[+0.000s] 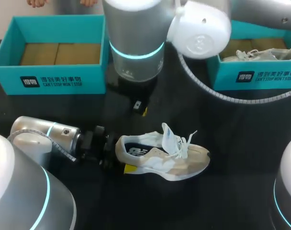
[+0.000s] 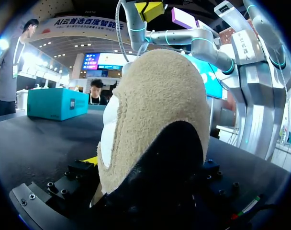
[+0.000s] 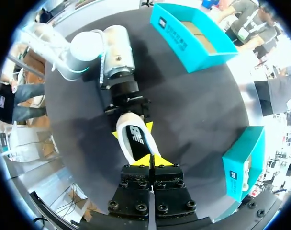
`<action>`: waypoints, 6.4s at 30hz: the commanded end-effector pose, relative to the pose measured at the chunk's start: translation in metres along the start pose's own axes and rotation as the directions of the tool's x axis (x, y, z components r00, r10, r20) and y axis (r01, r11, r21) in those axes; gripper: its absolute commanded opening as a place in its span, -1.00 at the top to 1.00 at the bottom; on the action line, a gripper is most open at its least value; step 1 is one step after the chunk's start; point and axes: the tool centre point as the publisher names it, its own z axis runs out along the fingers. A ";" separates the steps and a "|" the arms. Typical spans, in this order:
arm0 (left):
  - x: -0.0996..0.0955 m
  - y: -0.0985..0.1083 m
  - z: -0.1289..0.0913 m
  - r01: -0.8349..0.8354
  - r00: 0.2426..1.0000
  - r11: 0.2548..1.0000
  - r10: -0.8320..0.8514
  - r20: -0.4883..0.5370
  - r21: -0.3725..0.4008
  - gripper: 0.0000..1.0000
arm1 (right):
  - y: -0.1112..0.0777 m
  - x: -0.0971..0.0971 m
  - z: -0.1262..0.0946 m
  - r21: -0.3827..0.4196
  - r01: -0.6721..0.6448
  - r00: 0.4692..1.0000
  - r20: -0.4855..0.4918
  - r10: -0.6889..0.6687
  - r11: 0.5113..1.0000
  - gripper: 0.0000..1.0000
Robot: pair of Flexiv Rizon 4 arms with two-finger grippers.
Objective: Take the shoe out of the shoebox, open the shoe tongue, remove and reinsert the insole, then place the shoe into the shoebox
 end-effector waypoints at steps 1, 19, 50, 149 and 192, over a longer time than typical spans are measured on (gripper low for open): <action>0.001 -0.001 0.000 0.000 1.000 1.000 0.000 0.002 0.000 1.00 | 0.003 0.012 0.033 0.002 0.009 0.998 -0.061 -0.009 1.000 1.00; 0.001 -0.001 0.000 0.000 1.000 1.000 0.000 0.002 0.000 1.00 | 0.004 0.021 0.054 -0.007 0.048 0.996 -0.073 -0.049 0.999 1.00; 0.001 -0.001 0.000 0.000 1.000 1.000 0.000 0.002 0.000 1.00 | -0.004 0.035 0.125 -0.059 0.167 0.979 -0.111 -0.173 0.984 1.00; 0.001 -0.001 0.000 0.000 1.000 1.000 0.000 0.002 0.000 1.00 | -0.054 0.039 0.180 -0.023 0.267 0.891 -0.375 -0.255 0.964 0.29; 0.001 -0.001 0.000 0.000 1.000 1.000 0.000 0.002 0.000 1.00 | -0.071 0.004 0.123 -0.402 0.185 0.927 -0.232 -0.295 0.897 1.00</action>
